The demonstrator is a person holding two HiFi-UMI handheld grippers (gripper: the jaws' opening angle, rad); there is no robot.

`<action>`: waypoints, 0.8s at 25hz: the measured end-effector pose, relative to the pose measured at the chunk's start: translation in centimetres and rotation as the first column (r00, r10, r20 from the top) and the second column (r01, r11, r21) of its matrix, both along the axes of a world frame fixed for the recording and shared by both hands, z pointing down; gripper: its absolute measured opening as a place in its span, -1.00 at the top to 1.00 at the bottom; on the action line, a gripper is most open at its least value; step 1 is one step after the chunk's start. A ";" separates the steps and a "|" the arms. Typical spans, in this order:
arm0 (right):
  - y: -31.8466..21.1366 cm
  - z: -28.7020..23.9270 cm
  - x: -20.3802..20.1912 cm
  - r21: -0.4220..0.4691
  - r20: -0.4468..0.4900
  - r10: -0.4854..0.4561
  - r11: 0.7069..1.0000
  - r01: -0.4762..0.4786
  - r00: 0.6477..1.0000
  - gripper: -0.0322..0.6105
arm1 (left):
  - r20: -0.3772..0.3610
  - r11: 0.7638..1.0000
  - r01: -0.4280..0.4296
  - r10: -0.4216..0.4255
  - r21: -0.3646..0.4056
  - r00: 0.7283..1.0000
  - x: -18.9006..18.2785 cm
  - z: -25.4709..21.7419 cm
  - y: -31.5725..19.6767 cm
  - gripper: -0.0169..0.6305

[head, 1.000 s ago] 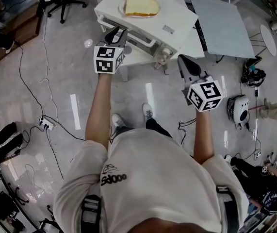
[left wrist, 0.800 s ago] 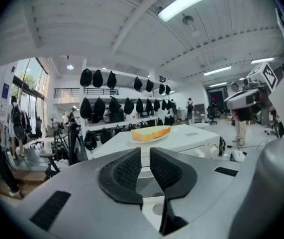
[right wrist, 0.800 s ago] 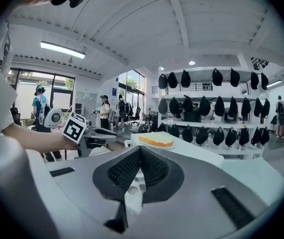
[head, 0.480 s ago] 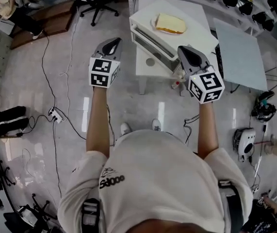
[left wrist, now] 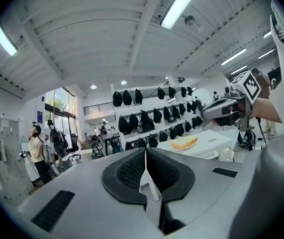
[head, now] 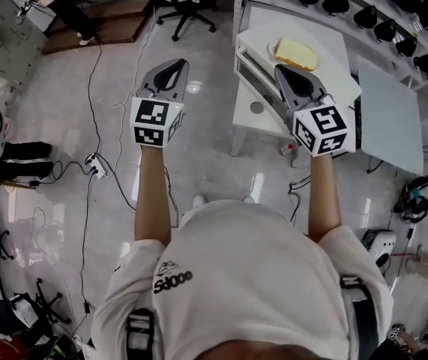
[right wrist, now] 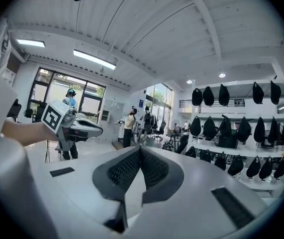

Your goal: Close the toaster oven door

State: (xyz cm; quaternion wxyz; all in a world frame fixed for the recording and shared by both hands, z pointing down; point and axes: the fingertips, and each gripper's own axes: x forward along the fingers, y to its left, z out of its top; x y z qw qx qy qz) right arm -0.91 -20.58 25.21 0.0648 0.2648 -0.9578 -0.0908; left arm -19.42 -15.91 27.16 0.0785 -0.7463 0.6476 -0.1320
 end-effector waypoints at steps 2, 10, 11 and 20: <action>0.2 -0.5 -1.1 0.011 -0.004 -0.017 1.000 0.017 1.000 0.88 | 0.007 1.000 0.003 -0.003 0.013 1.000 -0.3 -0.8 0.6 0.87; 1.2 -1.4 -3.4 0.072 -0.033 -0.053 0.996 0.056 0.998 0.88 | 0.039 0.999 -0.014 0.013 0.039 0.999 -0.3 -2.3 2.4 0.87; 1.3 -1.2 -3.5 0.071 -0.041 -0.053 0.996 0.056 0.998 0.88 | 0.050 0.999 -0.019 0.017 0.038 0.999 -0.2 -2.4 2.6 0.87; 2.0 -0.5 -4.1 0.070 -0.078 -0.065 0.995 0.070 0.995 0.88 | 0.056 0.999 -0.037 0.035 0.032 0.998 0.1 -2.1 2.9 0.87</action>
